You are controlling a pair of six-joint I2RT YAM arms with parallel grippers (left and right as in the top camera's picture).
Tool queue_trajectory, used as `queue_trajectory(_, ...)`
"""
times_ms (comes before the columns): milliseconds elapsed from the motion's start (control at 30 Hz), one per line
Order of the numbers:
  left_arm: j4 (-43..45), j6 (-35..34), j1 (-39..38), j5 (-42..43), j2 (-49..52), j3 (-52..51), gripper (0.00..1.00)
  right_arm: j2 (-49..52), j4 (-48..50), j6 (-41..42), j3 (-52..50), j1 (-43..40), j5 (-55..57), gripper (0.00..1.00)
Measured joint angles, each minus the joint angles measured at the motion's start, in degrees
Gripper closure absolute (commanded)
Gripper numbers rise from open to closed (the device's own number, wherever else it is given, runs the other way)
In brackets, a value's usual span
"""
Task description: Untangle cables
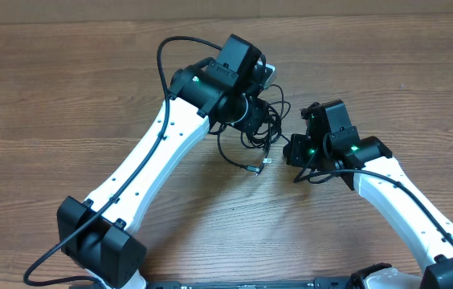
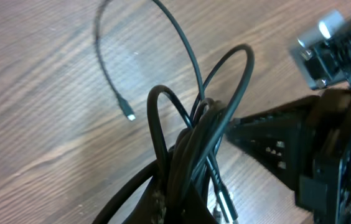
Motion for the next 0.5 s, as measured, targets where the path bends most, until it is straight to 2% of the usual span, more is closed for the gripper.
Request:
queue_trajectory(100, 0.20, -0.04, 2.51, -2.03, -0.87, 0.02, 0.96, 1.22, -0.90, 0.04, -2.40, -1.18, 1.97, 0.60)
queue_trajectory(167, 0.02, -0.04, 4.11, -3.17, -1.42, 0.09, 0.96, 2.16, 0.55, -2.43, -3.10, -1.57, -1.20, 0.55)
queue_trajectory(300, -0.42, -0.07, 4.44, -4.28, -1.62, 0.13, 0.96, 1.97, 2.82, -8.46, -3.10, -1.51, -10.86, 0.51)
queue_trajectory(500, -1.20, 0.61, 3.74, -4.28, -1.62, 0.13, 0.96, 0.55, 2.78, -13.09, -1.42, -1.51, -17.11, 0.50)
